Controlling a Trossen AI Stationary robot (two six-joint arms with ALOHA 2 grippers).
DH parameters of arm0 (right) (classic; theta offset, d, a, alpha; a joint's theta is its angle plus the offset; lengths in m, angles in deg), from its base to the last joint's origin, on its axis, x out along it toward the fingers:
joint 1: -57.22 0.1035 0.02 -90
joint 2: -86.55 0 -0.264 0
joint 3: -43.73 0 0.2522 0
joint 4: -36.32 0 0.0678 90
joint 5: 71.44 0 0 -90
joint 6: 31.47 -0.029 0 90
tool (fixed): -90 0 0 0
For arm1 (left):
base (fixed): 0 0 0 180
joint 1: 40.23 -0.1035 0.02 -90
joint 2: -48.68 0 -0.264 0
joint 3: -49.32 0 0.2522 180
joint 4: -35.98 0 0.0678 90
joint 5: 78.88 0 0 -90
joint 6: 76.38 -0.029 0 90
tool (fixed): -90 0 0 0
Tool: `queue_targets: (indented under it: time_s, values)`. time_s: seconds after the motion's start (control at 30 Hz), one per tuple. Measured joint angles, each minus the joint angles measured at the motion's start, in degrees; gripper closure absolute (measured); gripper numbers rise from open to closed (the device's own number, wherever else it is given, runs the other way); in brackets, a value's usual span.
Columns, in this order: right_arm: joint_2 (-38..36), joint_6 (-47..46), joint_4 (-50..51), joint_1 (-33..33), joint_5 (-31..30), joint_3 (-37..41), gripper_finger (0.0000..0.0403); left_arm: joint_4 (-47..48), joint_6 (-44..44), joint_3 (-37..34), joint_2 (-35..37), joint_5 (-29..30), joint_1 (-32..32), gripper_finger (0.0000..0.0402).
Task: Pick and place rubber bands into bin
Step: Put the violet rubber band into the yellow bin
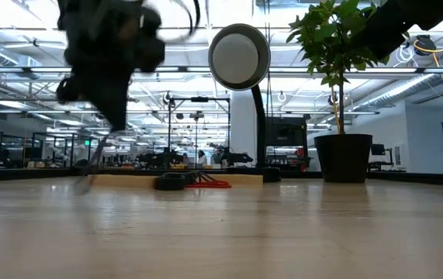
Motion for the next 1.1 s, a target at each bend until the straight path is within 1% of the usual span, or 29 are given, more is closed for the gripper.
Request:
queue_targets:
  time_s: [0.13, 0.23, 0.3, 0.47, 0.6, 0.77, 0.9, 1.1]
  values:
    - [0.0, 0.0, -0.5, 0.0, 0.0, 0.0, 0.0238, -7.6, -3.6, 0.2, 4.3, 3.4, 0.1, 0.0400]
    - [0.0, 0.0, -0.6, 0.0, 0.0, 0.0, 0.0238, -15.6, -8.0, 0.2, 6.2, 6.1, 0.0, 0.0400]
    - [0.0, 0.0, -1.6, 0.0, 0.0, 0.0, 0.0238, -22.4, -11.4, 0.2, 6.4, 7.5, -0.1, 0.0400]
    - [0.0, 0.0, -6.8, 0.0, 0.0, 0.0, 0.0238, -35.5, -19.6, 0.3, 5.4, 8.1, -0.4, 0.0400]
    - [0.0, 0.3, -10.4, 0.0, 0.0, 0.0, 0.0238, -38.4, -22.9, 0.2, 4.6, 10.3, -1.1, 0.0400]
    - [1.4, 4.6, -12.7, 0.0, 0.0, 0.0, 0.0238, -41.5, -25.4, 0.2, 4.2, 11.6, -2.1, 0.0400]
    - [5.0, 5.3, -19.8, -0.1, -0.1, 0.0, 0.0238, -43.9, -27.8, 0.2, 4.2, 11.7, -2.7, 0.0400]
    - [12.6, 7.5, -32.4, -1.8, -0.1, 0.0, 0.0238, -47.7, -31.3, 0.2, 4.2, 11.7, -2.7, 0.0400]
